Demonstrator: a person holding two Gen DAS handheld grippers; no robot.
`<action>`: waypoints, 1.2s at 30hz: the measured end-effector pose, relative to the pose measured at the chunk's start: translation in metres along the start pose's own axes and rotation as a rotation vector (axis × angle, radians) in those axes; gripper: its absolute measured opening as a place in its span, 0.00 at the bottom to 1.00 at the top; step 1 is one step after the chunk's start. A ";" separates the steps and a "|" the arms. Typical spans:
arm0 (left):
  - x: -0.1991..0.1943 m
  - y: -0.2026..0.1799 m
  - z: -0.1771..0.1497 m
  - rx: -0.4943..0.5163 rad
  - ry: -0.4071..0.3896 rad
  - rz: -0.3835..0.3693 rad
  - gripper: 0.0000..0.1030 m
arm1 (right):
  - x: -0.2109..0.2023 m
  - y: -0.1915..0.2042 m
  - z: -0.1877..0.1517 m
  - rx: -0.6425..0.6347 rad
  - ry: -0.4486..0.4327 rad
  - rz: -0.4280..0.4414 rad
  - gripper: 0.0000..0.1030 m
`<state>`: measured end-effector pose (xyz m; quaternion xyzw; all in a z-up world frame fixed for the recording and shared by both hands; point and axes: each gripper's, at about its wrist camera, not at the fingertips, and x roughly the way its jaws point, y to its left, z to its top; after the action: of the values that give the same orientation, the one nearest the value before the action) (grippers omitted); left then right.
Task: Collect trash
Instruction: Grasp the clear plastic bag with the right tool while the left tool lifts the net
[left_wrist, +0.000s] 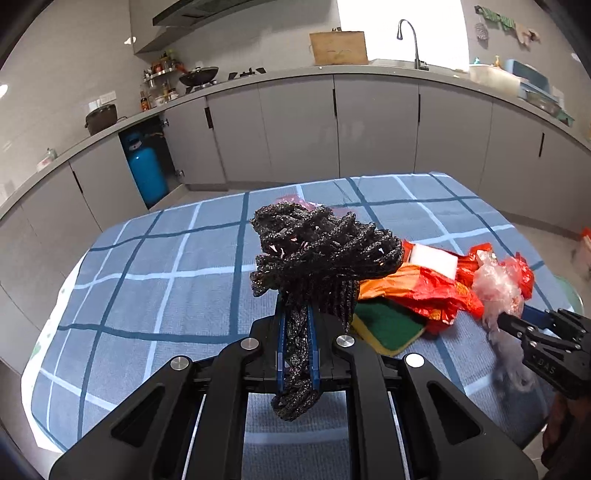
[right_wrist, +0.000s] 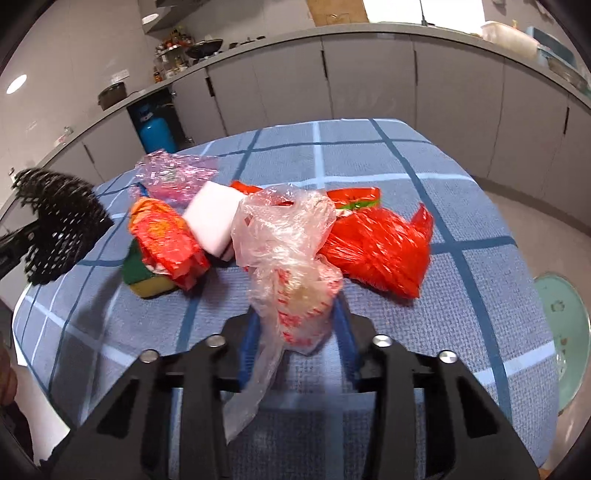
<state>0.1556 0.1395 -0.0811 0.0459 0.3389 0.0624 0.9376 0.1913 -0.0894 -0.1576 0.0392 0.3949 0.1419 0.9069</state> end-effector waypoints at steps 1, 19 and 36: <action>-0.002 -0.001 0.001 0.000 -0.006 -0.001 0.11 | -0.003 0.003 0.000 -0.007 -0.007 0.004 0.32; -0.024 -0.114 0.046 0.160 -0.121 -0.197 0.11 | -0.091 -0.055 0.013 0.076 -0.196 -0.066 0.30; -0.017 -0.302 0.050 0.359 -0.139 -0.443 0.11 | -0.129 -0.214 -0.035 0.309 -0.188 -0.376 0.30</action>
<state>0.2010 -0.1631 -0.0709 0.1399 0.2813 -0.2082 0.9263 0.1310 -0.3331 -0.1300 0.1164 0.3260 -0.0954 0.9333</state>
